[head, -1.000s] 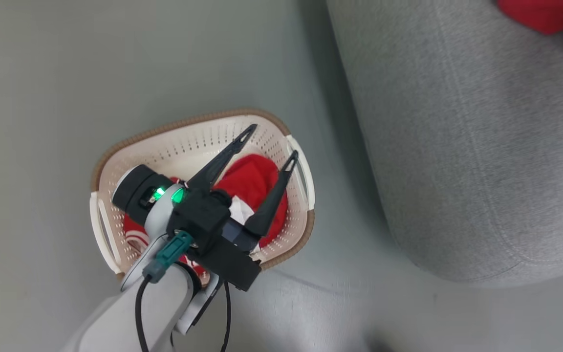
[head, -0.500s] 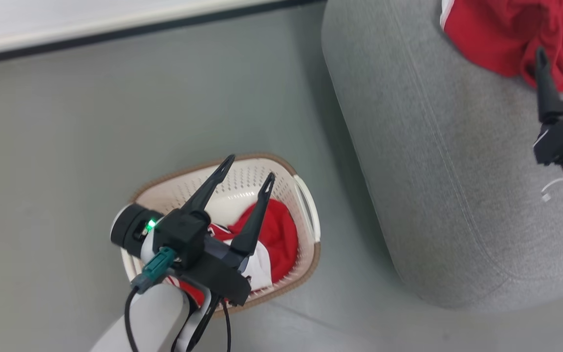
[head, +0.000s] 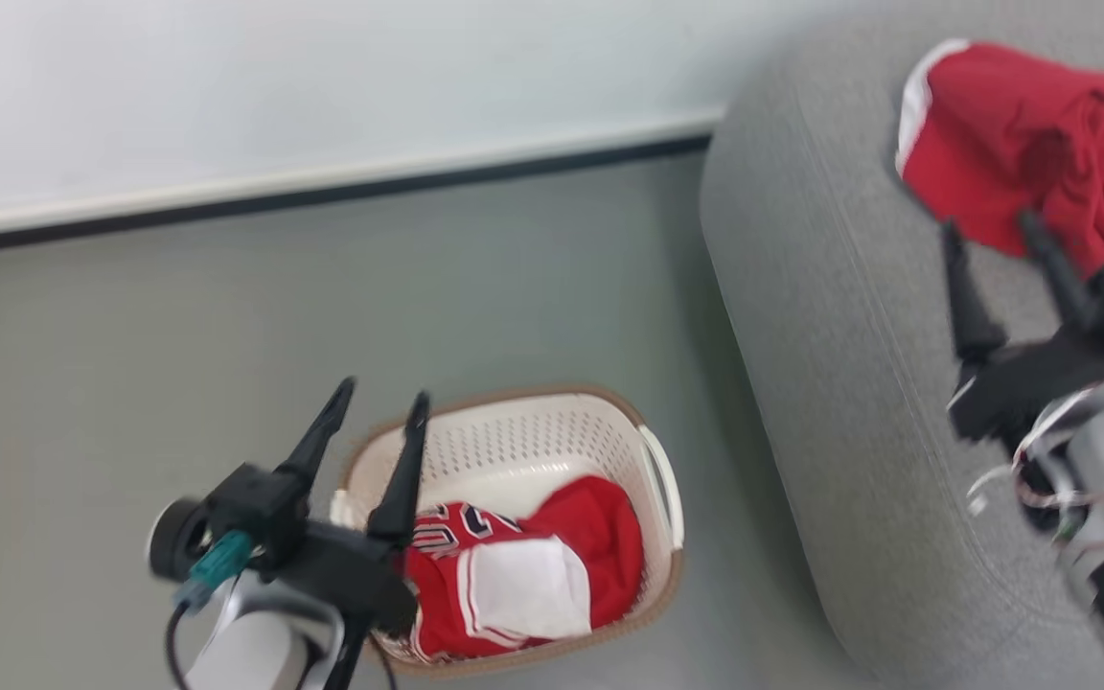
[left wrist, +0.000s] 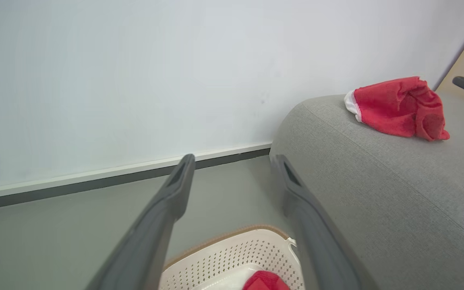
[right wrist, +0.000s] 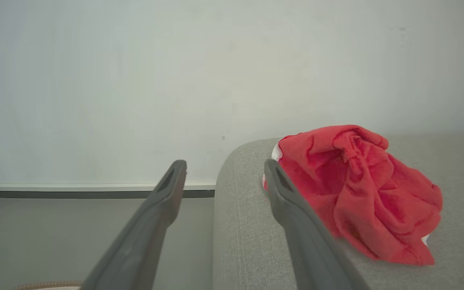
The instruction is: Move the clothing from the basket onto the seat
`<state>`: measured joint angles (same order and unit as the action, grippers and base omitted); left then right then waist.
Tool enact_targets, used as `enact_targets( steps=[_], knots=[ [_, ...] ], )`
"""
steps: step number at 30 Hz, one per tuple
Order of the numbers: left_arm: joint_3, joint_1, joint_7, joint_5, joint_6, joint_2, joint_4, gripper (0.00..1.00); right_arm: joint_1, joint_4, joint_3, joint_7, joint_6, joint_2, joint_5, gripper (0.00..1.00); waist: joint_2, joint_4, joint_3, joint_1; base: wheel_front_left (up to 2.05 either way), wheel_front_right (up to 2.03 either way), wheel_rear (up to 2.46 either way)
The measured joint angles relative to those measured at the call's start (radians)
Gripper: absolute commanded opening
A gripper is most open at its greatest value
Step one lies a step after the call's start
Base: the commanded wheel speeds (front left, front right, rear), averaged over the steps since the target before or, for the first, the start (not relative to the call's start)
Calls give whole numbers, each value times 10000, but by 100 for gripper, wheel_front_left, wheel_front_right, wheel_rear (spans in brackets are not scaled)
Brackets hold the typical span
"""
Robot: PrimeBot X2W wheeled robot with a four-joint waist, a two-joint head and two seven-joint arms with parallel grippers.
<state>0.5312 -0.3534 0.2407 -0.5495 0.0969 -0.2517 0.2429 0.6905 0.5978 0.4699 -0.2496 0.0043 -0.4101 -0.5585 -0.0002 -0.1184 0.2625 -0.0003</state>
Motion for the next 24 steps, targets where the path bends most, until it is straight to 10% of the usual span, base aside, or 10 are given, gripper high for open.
enact_targets(
  steps=[24],
  knots=[
    [-2278, 3784, 86, -198, 267, -520, -508, 100, -5053, -3035, 203, 2, -1162, 1005, 706, 100, 0, 850, -3018, 1, 0, 0, 0]
  ],
)
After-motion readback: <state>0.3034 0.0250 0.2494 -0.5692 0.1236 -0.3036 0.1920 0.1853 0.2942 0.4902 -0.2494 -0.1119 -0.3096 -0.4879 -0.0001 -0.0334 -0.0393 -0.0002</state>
